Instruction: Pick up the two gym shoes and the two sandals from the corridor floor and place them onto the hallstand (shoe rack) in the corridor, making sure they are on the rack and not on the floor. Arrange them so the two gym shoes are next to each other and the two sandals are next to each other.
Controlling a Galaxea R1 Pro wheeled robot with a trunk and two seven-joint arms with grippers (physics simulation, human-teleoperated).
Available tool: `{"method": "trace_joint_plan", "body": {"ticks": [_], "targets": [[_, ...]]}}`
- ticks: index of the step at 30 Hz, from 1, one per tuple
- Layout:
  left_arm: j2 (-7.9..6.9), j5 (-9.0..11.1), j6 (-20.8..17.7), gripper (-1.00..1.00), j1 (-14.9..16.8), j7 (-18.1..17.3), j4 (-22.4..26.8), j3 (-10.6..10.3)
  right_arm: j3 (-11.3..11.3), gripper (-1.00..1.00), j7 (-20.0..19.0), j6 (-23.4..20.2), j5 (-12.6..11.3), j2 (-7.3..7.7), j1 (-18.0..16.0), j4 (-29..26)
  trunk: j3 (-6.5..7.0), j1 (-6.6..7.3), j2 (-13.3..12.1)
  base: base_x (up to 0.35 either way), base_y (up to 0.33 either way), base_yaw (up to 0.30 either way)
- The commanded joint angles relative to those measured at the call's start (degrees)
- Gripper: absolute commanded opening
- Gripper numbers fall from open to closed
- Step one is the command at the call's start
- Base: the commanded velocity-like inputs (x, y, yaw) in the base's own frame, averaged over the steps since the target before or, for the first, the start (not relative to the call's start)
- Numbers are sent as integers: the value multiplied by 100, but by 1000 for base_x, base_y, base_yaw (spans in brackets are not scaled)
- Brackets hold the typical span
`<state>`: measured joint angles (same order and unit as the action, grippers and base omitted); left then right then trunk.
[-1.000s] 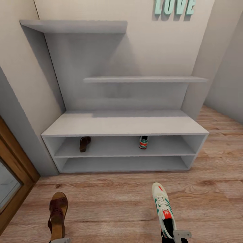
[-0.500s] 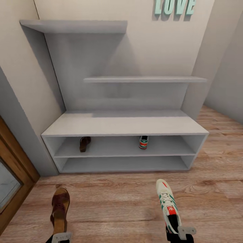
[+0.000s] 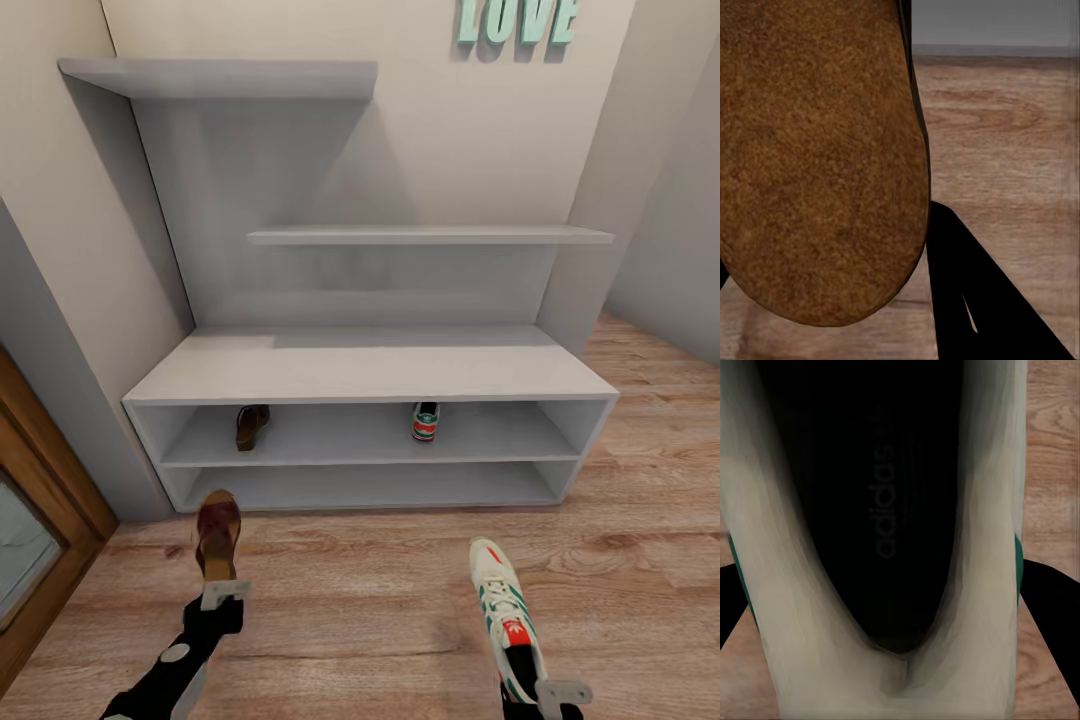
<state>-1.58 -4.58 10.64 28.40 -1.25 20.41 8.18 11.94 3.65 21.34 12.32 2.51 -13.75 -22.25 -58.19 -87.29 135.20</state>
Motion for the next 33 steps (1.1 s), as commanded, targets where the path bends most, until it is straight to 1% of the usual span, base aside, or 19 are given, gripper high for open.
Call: {"method": "trace_joint_plan", "body": {"ticks": [1,2,3,5,8,9,10,11,12,14,17,18,19,21,22,23,27,30,33], "targets": [[45,-91,-279,-100,188,-17,-5,35,27,-100,21,16,61,9,-4,21,-5,1,2,0,0,0],[68,-103,-422,-100,280,-20,-4,16,27,-100,21,15,61,13,-4,25,-5,1,2,0,0,0],[115,-131,-701,-100,459,-24,-3,-43,27,-100,21,13,61,19,-4,36,-5,1,2,0,0,0],[167,-162,-978,-100,635,-27,-3,-130,28,-100,22,12,60,23,-4,42,-5,1,2,0,0,0],[308,-224,-1655,-100,1045,-27,-2,-412,31,-100,22,11,60,31,-4,47,-5,1,2,0,0,0],[336,-230,-1786,-100,1121,-28,-2,-467,32,-100,22,11,58,33,-4,46,-5,1,2,0,0,0],[388,-239,-2039,-100,1272,-27,-2,-559,42,-100,22,11,54,35,-4,46,-5,1,2,0,0,0],[412,-240,-2160,-100,1346,-27,-2,-595,53,-100,22,10,52,36,-4,46,-5,1,2,0,0,0],[450,-240,-2392,-100,1490,-28,-2,-646,101,-100,22,10,47,44,-4,45,-5,1,2,0,0,0],[493,-232,-2771,-100,1761,-28,-2,-701,334,-100,22,10,43,66,-4,45,-5,1,2,0,0,0],[514,-220,-3086,-100,2093,-25,-1,-729,879,-100,15,8,47,76,-4,43,-5,1,2,0,0,0],[512,-214,-3159,-100,2187,-30,-5,-732,1011,-100,11,7,50,75,-4,41,-5,1,2,0,0,0],[490,-210,-3404,-100,2372,-128,-8,-737,1162,-100,-3,12,64,75,-4,42,-5,1,2,0,0,0],[472,-213,-3591,-100,2428,-239,-5,-741,1196,-100,-11,16,70,73,-4,43,-5,1,2,0,0,0],[445,-217,-3774,-100,2432,-435,3,-745,1216,-100,-24,18,86,68,-4,44,-5,1,2,0,0,0],[436,-234,-3841,-100,2409,-520,7,-755,1220,-100,-33,19,91,58,-4,45,-5,1,2,0,0,0],[415,-266,-3887,-100,2392,-570,15,-759,1223,-100,-32,17,88,34,-4,45,-7,1,2,0,0,0],[386,-270,-3892,-100,2395,-576,16,-752,1229,-100,-26,16,87,35,-4,45,-79,-65,122,0,0,0],[313,-262,-3899,-100,2428,-578,16,-741,1231,-100,-23,12,86,37,-4,46,-156,-131,242,0,0,0]]}}
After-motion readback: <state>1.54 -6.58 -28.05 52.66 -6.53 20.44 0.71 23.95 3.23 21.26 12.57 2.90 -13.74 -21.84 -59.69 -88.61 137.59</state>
